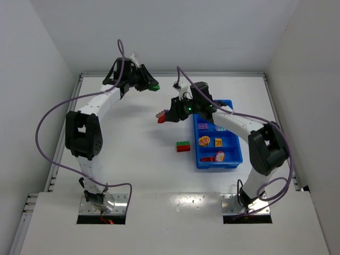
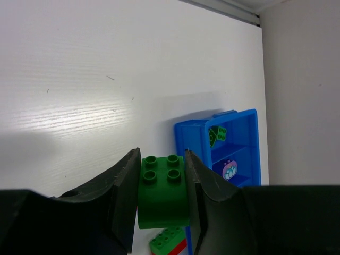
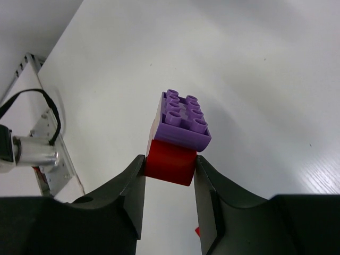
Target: Sort the legos into containers by color
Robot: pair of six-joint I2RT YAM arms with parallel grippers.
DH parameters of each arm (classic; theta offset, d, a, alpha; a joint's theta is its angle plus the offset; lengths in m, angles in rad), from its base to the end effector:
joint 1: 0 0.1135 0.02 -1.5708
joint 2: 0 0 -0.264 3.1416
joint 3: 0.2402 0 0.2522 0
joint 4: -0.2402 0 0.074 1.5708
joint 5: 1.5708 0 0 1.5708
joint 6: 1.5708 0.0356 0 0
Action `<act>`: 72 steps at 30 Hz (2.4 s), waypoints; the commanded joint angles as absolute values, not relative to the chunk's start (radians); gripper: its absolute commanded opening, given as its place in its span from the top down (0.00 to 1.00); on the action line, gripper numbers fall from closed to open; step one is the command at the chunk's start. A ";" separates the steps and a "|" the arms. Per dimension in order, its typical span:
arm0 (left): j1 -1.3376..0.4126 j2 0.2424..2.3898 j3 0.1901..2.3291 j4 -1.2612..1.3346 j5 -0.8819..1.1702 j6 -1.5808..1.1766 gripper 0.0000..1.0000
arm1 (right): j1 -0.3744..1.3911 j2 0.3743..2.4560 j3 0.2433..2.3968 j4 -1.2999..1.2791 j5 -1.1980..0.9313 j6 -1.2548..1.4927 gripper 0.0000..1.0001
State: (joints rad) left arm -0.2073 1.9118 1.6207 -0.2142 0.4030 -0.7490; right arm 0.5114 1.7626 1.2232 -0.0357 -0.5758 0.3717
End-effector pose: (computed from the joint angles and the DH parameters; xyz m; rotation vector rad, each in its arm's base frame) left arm 0.4410 -0.1070 0.2978 -0.3292 2.1639 -0.9837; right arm 0.3380 0.2119 0.2418 -0.5132 2.1976 1.1140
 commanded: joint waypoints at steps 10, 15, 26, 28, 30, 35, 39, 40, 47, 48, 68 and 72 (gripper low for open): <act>-0.314 1.884 1.620 -0.189 0.546 -0.591 1.00 | 0.472 1.408 1.022 -0.294 -0.425 0.048 1.00; -0.412 2.005 1.738 -0.189 0.633 -0.580 1.00 | 0.472 1.260 0.904 -0.345 -0.390 0.028 1.00; -0.557 2.232 1.940 -0.178 0.655 -0.580 1.00 | 0.454 1.123 0.865 -0.494 -0.336 -0.021 1.00; -0.566 2.276 1.963 -0.178 0.644 -0.580 1.00 | 0.454 1.123 0.876 -0.506 -0.336 -0.031 1.00; -0.577 2.301 1.993 -0.178 0.644 -0.568 1.00 | 0.445 1.123 0.887 -0.515 -0.336 -0.031 1.00; -0.597 2.364 2.039 -0.169 0.608 -0.558 0.98 | 0.436 1.112 0.887 -0.535 -0.336 -0.040 1.00; -0.606 2.387 2.072 -0.160 0.589 -0.558 0.94 | 0.426 1.103 0.887 -0.545 -0.336 -0.040 1.00; -0.606 2.387 2.072 -0.160 0.589 -0.558 0.94 | 0.426 1.103 0.887 -0.545 -0.345 -0.040 1.00; -0.606 2.414 2.103 -0.137 0.523 -0.548 0.77 | 0.426 1.112 0.887 -0.526 -0.364 -0.040 1.00; -0.606 2.414 2.103 -0.137 0.512 -0.537 0.71 | 0.426 1.112 0.887 -0.526 -0.364 -0.040 1.00; -0.445 2.048 1.930 -0.055 0.670 -0.529 0.17 | 0.426 1.167 0.899 -0.384 -0.442 -0.040 1.00; -0.252 1.901 1.721 0.130 0.971 -0.615 0.13 | 0.426 1.268 0.959 -0.351 -0.586 -0.101 1.00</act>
State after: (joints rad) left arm -0.3985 2.0235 1.8137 -0.0212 0.7147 -0.5556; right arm 0.4313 1.2140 0.8867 -0.4477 -0.4568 -0.0490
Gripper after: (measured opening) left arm 0.855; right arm 0.381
